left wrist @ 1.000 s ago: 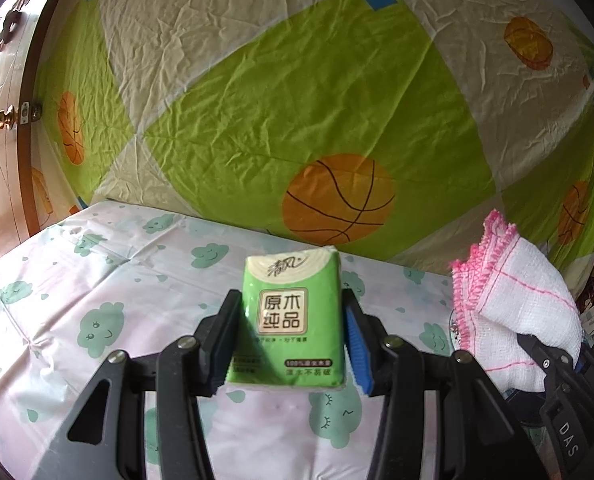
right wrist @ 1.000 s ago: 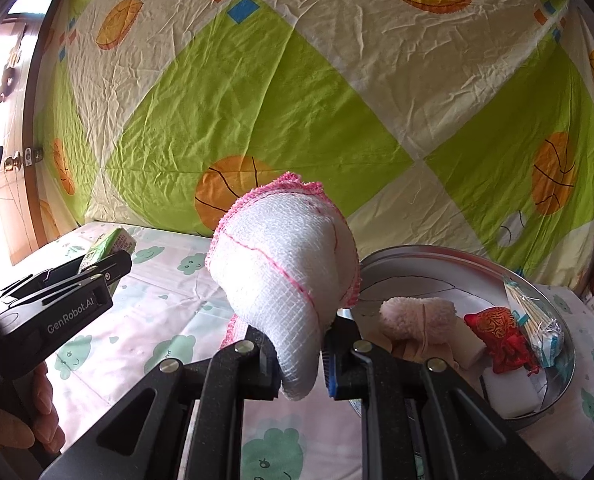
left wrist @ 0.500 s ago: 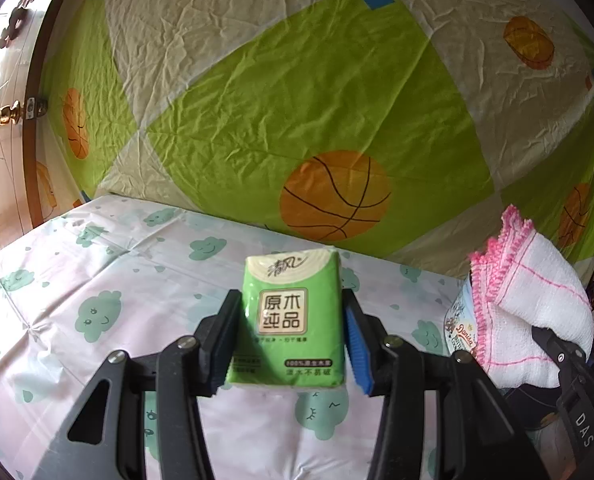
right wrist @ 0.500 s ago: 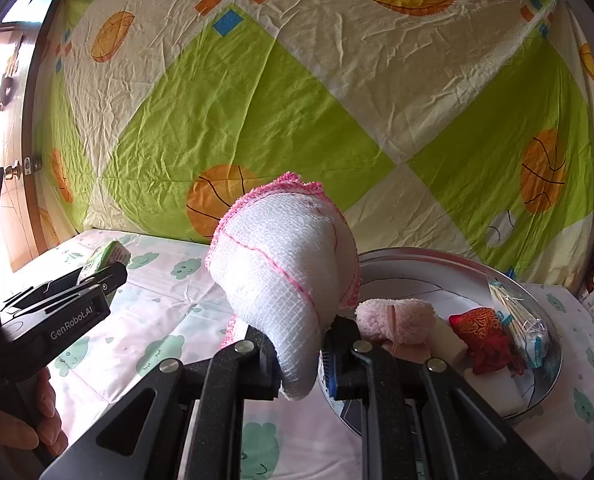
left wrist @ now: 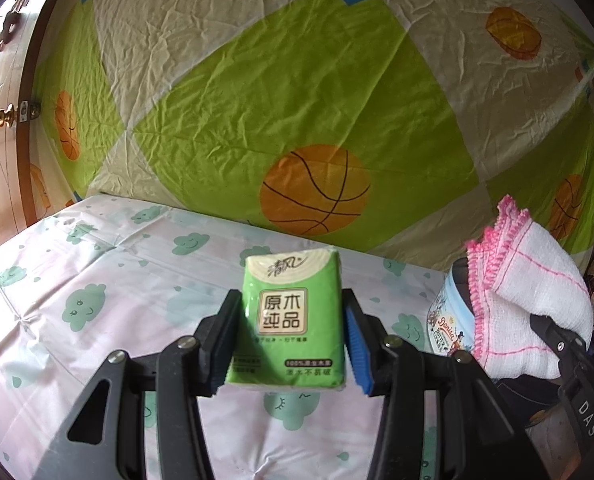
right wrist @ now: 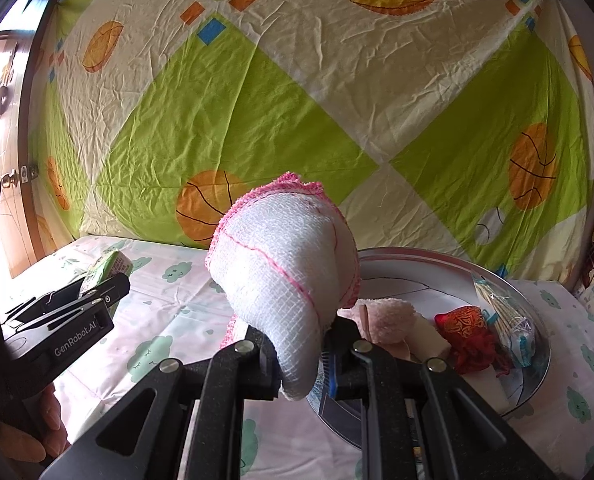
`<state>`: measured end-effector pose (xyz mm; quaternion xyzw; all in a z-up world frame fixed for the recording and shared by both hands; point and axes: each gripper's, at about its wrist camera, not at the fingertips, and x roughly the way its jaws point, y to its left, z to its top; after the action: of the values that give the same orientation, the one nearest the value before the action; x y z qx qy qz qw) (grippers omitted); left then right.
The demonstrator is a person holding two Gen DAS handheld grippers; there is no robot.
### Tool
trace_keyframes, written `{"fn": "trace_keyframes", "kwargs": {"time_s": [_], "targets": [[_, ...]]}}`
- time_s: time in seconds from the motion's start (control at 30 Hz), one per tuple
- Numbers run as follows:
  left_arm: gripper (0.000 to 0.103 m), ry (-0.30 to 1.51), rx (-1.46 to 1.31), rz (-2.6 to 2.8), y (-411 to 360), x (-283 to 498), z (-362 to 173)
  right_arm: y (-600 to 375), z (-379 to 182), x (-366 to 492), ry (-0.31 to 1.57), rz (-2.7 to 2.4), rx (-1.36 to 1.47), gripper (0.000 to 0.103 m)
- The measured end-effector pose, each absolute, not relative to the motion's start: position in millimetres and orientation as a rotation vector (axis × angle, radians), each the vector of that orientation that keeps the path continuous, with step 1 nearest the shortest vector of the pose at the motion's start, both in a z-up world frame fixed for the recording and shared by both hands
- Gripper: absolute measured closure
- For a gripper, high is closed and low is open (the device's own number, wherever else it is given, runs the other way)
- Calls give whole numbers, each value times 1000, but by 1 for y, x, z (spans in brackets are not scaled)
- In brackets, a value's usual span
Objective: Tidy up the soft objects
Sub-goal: 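Lift the towel with the right tool while the left tool lifts the tissue pack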
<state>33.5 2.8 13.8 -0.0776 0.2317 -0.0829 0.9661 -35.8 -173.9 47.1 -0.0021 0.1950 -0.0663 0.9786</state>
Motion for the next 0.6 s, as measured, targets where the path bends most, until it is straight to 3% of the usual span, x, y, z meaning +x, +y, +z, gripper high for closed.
{"fn": "trace_keyframes", "kwargs": {"time_s": [0.6], "targets": [[55,468,-108,-206,-43,22,17,-210,56,-45,370,-158,36,86]]}}
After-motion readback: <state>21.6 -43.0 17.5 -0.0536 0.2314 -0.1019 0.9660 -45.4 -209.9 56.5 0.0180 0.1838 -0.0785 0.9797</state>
